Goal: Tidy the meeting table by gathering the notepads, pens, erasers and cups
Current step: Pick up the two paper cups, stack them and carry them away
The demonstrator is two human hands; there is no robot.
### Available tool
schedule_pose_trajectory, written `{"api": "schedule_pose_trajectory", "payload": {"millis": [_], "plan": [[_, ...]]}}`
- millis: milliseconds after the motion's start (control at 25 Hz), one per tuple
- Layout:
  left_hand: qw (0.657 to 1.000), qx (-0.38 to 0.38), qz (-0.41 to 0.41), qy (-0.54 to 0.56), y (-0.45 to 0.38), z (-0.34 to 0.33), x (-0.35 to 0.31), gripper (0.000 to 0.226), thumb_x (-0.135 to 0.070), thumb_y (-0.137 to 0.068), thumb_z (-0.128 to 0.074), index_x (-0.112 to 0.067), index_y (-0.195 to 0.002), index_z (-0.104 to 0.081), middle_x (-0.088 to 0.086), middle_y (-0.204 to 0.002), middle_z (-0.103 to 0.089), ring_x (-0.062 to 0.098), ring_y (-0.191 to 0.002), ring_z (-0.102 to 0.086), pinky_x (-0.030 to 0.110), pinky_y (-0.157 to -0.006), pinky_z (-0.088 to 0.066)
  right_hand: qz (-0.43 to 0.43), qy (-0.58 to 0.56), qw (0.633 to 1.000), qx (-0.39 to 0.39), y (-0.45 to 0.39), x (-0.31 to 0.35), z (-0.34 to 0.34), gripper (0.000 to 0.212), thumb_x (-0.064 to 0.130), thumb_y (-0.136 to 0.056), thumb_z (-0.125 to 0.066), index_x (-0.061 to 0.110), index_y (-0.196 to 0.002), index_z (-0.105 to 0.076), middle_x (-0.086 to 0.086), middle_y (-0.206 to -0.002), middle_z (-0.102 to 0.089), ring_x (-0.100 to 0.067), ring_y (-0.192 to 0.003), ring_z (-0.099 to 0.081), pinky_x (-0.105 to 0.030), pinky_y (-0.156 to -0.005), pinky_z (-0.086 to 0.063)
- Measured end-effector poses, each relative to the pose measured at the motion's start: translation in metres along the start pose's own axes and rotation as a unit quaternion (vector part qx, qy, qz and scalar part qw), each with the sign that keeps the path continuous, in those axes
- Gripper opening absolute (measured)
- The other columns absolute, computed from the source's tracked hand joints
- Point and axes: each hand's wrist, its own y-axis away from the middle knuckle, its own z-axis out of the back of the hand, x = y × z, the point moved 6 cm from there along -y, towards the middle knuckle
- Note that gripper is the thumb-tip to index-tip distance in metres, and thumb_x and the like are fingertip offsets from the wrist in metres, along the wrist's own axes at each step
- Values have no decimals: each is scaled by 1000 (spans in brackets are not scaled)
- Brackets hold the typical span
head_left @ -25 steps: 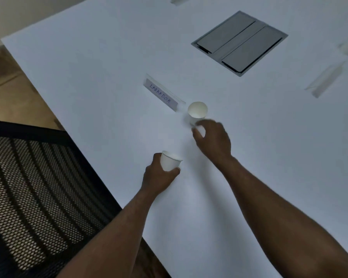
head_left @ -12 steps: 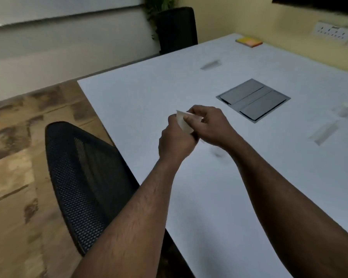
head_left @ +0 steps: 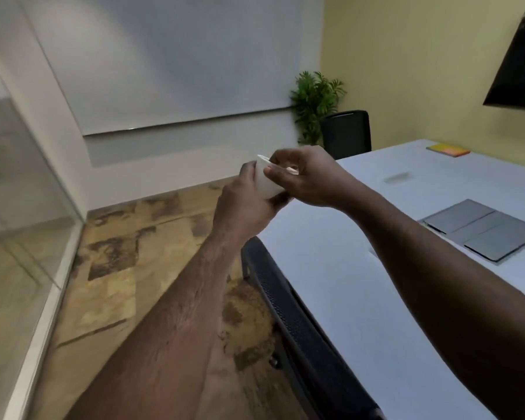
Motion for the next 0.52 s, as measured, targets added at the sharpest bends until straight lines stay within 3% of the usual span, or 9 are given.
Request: {"api": "schedule_pose_trajectory", "payload": {"millis": [120, 240, 320, 520], "plan": [[1000, -13, 5, -12, -2, 57, 70, 67, -49, -72, -78, -32, -128, -45, -7, -109, -65, 14, -84, -57, 17, -54, -39, 46, 59, 996, 41, -40, 46, -68, 28, 36, -94, -54, 15, -102, -69, -4, -103, -73, -20, -93, -65, -33, -79, -52], [998, -8, 61, -3, -11, 89, 147, 67, -44, -73, -79, -38, -129, -43, -7, -114, -65, 15, -87, -58, 22, -58, -45, 47, 73, 992, 92, -79, 66, -142, 29, 38, -95, -51, 18, -106, -68, -3, -107, -71, -22, -97, -63, -40, -83, -52], [995, -4, 100, 16, -18, 99, 196, 67, -47, -71, -79, -40, -128, -43, -10, -112, -64, 15, -89, -61, 26, -61, -48, 28, 54, 991, 119, -105, 65, -189, 30, 39, -95, -51, 19, -112, -67, -2, -112, -70, -21, -99, -63, -41, -86, -52], [984, 22, 174, 30, -41, 100, 325, 71, -54, -69, -77, -41, -130, -43, -14, -111, -63, 1, -86, -60, 18, -55, -44, -16, 17, 981, 194, -168, 27, -319, 38, 39, -94, -53, 18, -125, -62, -3, -124, -66, -21, -108, -62, -39, -92, -50]]}}
